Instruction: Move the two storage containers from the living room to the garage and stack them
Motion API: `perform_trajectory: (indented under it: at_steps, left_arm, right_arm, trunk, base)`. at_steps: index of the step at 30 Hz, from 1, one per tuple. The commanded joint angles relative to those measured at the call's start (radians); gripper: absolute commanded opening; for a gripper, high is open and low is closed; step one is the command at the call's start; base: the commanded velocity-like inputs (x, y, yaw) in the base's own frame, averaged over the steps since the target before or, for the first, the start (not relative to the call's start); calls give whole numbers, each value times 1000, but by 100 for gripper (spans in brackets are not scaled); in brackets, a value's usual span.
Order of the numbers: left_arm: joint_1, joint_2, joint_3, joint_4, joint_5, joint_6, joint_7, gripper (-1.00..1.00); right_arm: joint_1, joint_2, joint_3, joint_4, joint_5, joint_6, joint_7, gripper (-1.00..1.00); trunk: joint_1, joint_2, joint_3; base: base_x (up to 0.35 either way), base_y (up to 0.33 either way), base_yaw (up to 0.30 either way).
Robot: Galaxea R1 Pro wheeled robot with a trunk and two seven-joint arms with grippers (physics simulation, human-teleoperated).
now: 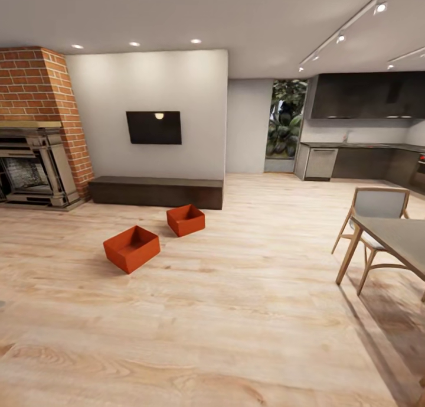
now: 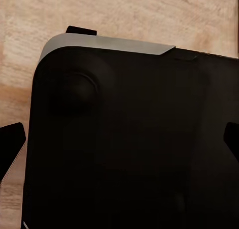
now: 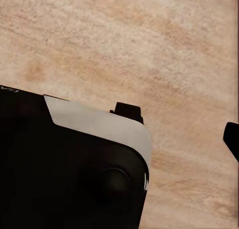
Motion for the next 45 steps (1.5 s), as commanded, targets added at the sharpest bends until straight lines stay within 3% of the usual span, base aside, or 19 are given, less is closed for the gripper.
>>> perform_trajectory:
  at_steps: [1,21,45]
  left_arm:
    - [0,0,3,0,8,-1,-5,100]
    - [0,0,3,0,10,0,-5,100]
    - [0,0,3,-1,10,7,-5,100]
  right_arm:
    - [-1,1,8,3,-10,-5,3,100]
    - [-1,7,4,3,-22,-10,-1,100]
    - [-1,8,1,3,-23,-5,-12,100]
  trunk:
    - [1,0,-1]
    - [1,0,-1]
    - [1,0,-1]
  base:
    - [323,0,0]
    - [323,0,17]
    - [323,-25,282]
